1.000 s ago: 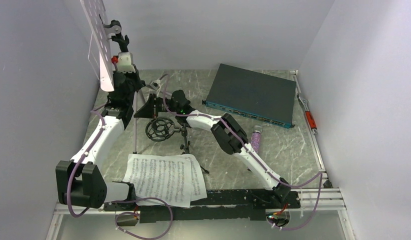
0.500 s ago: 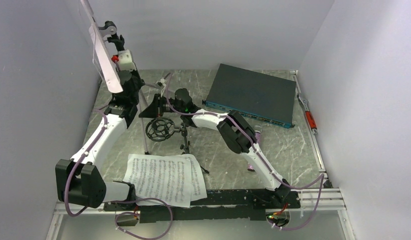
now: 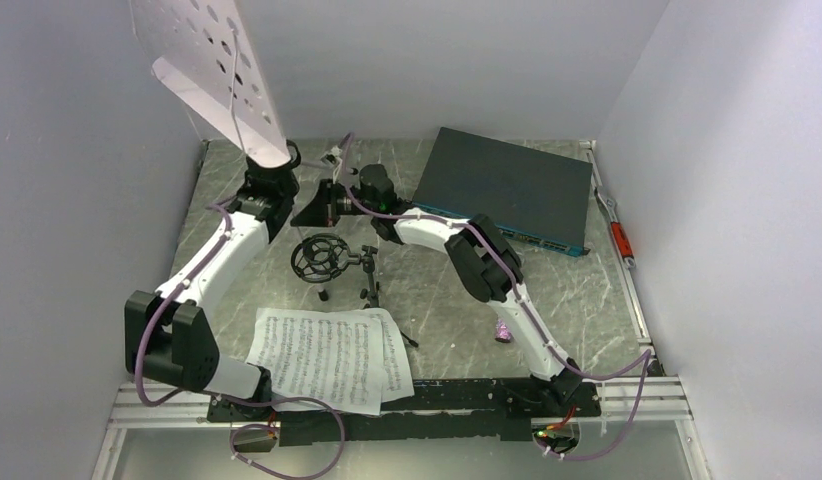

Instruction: Set up the instrument practice props

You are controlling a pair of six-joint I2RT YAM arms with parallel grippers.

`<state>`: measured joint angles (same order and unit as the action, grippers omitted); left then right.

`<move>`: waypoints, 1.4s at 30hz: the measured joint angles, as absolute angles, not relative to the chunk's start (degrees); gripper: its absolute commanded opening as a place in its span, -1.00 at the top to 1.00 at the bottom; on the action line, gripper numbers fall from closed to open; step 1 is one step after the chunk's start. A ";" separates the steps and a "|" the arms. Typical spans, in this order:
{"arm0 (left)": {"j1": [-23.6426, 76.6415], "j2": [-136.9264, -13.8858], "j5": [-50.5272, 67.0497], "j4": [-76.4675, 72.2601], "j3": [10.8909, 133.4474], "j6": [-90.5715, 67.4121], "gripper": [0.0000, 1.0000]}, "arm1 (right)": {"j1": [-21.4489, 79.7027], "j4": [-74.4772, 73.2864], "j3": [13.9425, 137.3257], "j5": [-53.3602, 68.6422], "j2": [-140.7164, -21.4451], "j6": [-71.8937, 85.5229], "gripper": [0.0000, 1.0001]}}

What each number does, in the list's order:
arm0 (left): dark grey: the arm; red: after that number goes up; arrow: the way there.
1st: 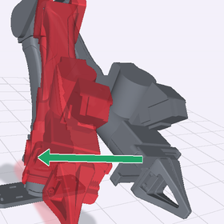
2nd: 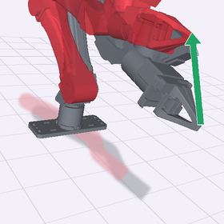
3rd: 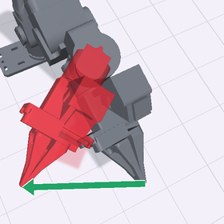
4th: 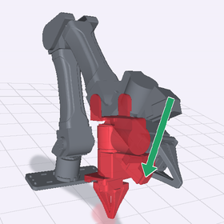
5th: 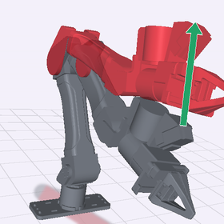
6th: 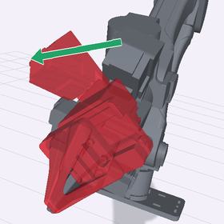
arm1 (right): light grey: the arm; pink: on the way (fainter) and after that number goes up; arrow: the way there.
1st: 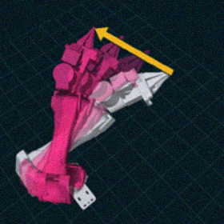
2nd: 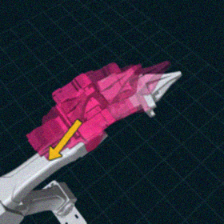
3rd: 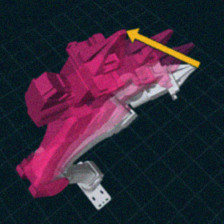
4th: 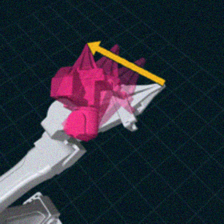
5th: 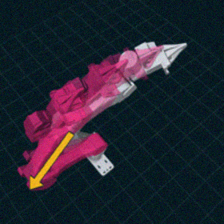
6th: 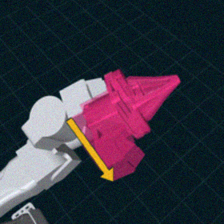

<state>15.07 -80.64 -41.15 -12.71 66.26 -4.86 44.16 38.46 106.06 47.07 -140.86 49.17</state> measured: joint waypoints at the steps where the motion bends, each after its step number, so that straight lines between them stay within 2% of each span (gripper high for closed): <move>1: 15.22 -81.25 -42.09 -12.58 66.89 -4.64 0.94 | 43.83 37.76 106.06 47.29 -140.53 49.08 1.00; 13: 19.29 -90.28 -55.46 -19.46 72.77 5.26 0.94 | 39.31 32.45 106.02 51.66 -138.58 48.34 1.00; 32: 28.60 -103.37 -68.79 -54.35 76.44 41.74 0.94 | 33.17 21.30 103.74 54.72 -133.78 38.98 1.00; 42: 30.30 -103.74 -74.17 -60.23 76.23 53.76 0.94 | 30.17 10.33 102.06 41.34 -132.40 32.05 1.00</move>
